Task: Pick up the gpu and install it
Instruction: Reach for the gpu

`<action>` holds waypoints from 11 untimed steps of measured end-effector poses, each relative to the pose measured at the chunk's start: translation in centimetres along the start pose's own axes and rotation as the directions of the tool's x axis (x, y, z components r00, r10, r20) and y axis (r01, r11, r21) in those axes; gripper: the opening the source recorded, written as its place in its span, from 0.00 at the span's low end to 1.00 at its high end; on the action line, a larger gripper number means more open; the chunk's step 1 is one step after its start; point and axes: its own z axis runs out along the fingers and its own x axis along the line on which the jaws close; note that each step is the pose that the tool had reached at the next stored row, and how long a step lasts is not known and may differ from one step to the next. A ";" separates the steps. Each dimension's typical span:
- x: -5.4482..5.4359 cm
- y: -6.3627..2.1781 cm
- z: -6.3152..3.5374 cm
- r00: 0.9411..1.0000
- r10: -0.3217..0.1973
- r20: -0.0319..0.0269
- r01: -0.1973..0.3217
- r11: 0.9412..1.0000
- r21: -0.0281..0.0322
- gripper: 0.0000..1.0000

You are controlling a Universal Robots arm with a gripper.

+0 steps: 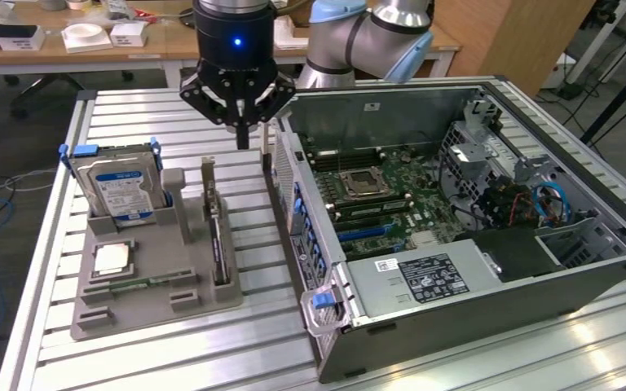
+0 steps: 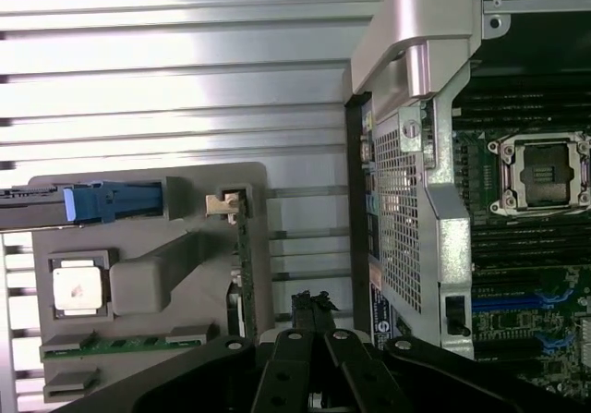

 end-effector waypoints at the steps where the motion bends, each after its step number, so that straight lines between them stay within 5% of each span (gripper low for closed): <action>1: 0.1 0.00 0.01 1.000 0.000 0.000 0.000 1.000 0.000 0.11; 11: 0.7 -0.06 0.12 1.000 0.000 0.000 0.000 1.000 0.000 0.11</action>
